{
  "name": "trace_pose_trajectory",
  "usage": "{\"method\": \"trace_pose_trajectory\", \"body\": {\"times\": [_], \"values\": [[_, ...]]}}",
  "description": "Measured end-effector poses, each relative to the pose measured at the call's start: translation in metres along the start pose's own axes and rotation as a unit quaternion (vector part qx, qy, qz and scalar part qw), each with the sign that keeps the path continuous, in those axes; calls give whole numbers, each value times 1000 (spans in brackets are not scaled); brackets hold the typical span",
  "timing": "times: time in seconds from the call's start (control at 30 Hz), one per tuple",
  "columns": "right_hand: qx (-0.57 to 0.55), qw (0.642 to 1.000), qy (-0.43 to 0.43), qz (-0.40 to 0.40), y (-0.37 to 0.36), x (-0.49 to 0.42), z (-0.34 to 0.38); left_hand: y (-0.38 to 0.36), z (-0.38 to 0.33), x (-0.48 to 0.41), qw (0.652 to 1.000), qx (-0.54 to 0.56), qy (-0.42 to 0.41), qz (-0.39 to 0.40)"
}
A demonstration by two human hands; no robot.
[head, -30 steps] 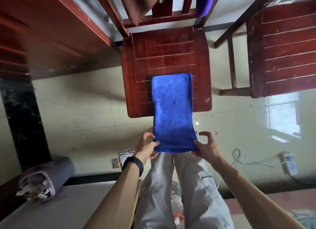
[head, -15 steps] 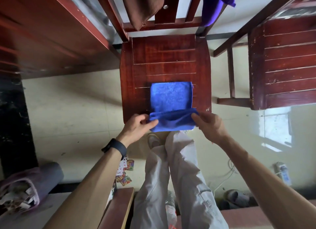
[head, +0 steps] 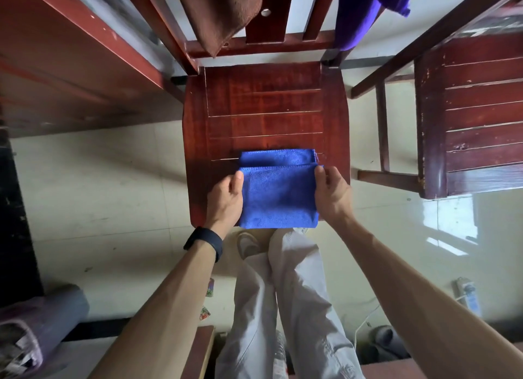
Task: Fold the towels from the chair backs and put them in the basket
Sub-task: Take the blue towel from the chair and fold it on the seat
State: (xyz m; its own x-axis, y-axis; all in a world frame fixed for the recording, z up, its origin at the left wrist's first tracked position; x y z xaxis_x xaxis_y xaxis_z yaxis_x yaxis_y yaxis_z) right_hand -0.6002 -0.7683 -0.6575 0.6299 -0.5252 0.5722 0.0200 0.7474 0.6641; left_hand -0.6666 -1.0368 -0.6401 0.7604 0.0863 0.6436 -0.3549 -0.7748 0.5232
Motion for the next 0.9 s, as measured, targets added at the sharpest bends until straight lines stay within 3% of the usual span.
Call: {"method": "trace_pose_trajectory", "body": {"times": [0.2,0.6,0.73,0.83,0.9], "values": [[41,998,35,-44,-8,-10,17,-7,-11,-16,996,-34,-23,-78],[135,985,28,-99,-12,-41,18,-19,-23,-37,942,-278,-109,-151],[153,982,39,-103,-11,-40,21,-20,-23,-35,935,-288,-127,-162],[125,985,19,-120,-9,-31,19,-12,-3,-32,959,-214,-16,-185],[64,984,9,-164,0,-19,16,-4,0,-20,961,-165,-11,-220]]}}
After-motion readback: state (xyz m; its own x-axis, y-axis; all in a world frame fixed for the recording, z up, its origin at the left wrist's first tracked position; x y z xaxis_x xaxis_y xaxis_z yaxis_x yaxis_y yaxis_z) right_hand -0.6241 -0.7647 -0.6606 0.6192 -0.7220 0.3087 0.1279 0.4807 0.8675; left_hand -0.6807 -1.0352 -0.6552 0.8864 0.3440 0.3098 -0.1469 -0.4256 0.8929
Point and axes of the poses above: each hand's wrist, its own x-axis away from the middle knuckle, its own y-axis out of the back of the hand, z = x × y, the point moved 9 cm from there along -x, towards the middle knuckle, and after that the axes turned 1 degree about -z, right-handed, at the moved point
